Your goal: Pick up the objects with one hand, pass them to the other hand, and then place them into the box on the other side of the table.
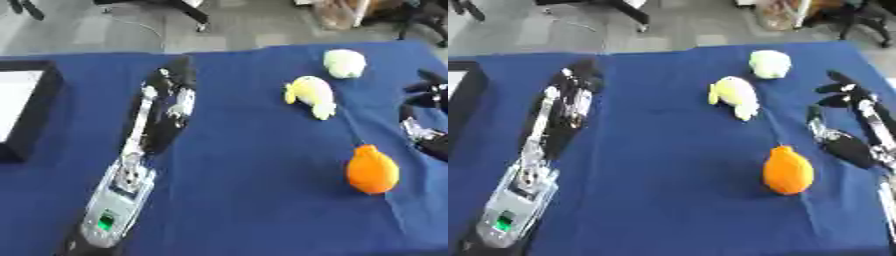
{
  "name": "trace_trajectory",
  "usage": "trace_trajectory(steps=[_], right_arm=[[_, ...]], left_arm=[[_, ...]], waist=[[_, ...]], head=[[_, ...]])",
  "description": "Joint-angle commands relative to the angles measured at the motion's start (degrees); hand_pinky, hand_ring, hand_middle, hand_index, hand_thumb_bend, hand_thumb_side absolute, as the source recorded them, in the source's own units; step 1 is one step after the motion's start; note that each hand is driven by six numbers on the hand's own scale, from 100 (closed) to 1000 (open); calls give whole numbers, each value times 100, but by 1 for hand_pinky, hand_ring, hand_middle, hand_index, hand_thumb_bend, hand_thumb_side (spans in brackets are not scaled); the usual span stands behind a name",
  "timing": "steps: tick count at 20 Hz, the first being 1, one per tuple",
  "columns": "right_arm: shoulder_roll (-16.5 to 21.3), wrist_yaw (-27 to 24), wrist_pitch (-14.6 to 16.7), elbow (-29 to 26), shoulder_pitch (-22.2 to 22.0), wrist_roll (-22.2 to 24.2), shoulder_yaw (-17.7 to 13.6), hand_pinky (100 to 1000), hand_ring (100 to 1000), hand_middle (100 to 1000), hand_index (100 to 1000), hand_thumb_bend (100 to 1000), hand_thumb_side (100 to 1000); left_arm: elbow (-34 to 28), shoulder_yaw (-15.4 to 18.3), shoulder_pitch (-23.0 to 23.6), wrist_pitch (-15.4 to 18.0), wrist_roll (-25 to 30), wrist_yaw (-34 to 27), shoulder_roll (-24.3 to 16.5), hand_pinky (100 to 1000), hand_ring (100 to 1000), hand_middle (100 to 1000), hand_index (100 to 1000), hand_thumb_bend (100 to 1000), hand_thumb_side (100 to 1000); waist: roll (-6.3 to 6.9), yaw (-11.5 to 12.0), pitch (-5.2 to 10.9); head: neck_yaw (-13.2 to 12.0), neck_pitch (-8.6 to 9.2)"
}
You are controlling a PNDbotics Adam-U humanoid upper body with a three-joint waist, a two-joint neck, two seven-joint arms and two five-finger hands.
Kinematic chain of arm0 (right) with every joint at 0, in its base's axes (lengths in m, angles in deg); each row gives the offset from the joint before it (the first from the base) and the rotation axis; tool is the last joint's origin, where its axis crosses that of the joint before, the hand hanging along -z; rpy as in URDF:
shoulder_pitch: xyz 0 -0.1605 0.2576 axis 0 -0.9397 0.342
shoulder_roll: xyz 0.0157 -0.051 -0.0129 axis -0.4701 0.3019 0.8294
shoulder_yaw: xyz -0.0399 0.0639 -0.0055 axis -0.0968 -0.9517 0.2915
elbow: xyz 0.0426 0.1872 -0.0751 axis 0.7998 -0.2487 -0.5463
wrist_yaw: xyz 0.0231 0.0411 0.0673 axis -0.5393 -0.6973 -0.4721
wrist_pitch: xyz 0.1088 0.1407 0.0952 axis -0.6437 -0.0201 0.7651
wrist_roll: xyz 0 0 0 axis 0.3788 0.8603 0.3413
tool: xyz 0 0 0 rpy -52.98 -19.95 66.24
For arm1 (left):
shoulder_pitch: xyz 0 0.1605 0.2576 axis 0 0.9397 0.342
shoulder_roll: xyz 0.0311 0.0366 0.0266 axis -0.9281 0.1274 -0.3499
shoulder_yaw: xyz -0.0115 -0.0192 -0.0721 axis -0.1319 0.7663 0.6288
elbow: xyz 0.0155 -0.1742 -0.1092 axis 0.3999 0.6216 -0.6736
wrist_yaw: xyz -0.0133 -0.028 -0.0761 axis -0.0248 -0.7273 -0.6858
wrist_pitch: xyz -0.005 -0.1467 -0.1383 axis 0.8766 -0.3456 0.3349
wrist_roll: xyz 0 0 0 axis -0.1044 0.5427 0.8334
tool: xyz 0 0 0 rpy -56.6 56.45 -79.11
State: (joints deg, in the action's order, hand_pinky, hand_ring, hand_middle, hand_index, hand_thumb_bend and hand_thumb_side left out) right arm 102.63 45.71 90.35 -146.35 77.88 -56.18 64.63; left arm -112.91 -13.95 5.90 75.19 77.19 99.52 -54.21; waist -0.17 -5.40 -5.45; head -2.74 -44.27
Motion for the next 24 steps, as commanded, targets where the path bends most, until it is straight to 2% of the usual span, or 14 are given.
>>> trace_trajectory(steps=[1,7,12,24], right_arm=[[573,-74,110,367,201,250,251,811,765,791,987,100,613],[1145,75,319,991,498,472,596,826,790,812,987,100,660],[1396,-16,482,1222,502,648,866,828,797,817,988,100,769],[1794,-423,679,1040,293,1078,1185,834,807,820,987,100,848]], left_arm=[[-96,-23,-56,1,29,17,-57,744,668,688,847,100,736],[-95,-34,-36,7,63,25,-80,744,671,688,847,100,737],[-96,-28,-25,5,76,33,-106,743,671,690,847,100,739],[-59,-27,34,18,88,52,-157,742,673,692,847,100,743]], waist=[[-38,11,6],[-68,28,18],[-97,16,24],[-197,-27,72]], head=[[55,15],[106,15],[121,15],[110,15]])
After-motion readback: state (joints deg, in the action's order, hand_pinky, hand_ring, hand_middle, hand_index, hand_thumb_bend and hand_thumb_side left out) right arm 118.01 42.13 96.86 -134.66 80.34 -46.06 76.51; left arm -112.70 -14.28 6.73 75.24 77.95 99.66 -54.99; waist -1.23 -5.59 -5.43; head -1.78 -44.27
